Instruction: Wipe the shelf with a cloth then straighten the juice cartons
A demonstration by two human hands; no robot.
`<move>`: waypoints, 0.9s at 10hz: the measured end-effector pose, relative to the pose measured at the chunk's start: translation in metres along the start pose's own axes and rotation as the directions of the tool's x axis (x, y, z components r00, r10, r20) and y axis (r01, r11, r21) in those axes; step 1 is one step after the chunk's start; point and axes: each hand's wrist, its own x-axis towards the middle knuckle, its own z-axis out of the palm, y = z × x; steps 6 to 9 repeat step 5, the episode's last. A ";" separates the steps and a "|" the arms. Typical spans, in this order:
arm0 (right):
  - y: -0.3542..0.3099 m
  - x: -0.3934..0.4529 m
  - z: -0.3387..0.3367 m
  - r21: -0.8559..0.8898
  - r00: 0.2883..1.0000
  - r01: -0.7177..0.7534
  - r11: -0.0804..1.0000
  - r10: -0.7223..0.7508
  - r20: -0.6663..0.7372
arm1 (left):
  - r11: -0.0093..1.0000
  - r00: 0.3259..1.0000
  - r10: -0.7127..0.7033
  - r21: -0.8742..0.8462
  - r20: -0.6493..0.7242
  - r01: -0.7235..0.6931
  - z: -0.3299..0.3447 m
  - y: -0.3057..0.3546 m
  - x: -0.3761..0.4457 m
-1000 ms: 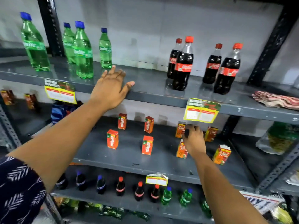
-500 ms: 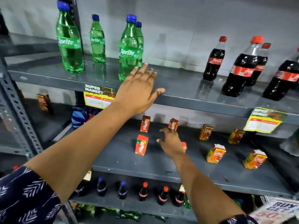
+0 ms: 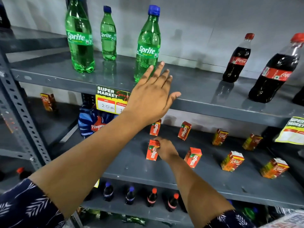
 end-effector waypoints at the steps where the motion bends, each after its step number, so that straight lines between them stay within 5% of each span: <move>1: 0.003 0.004 -0.001 0.028 1.000 0.017 0.999 -0.018 0.025 | 1.000 1.000 -0.005 0.007 0.004 0.005 0.000 0.001 0.000; 9: 0.005 0.004 0.001 0.099 0.998 -0.007 0.995 0.002 0.057 | 1.000 1.000 -0.018 0.022 0.023 0.018 -0.001 0.003 0.000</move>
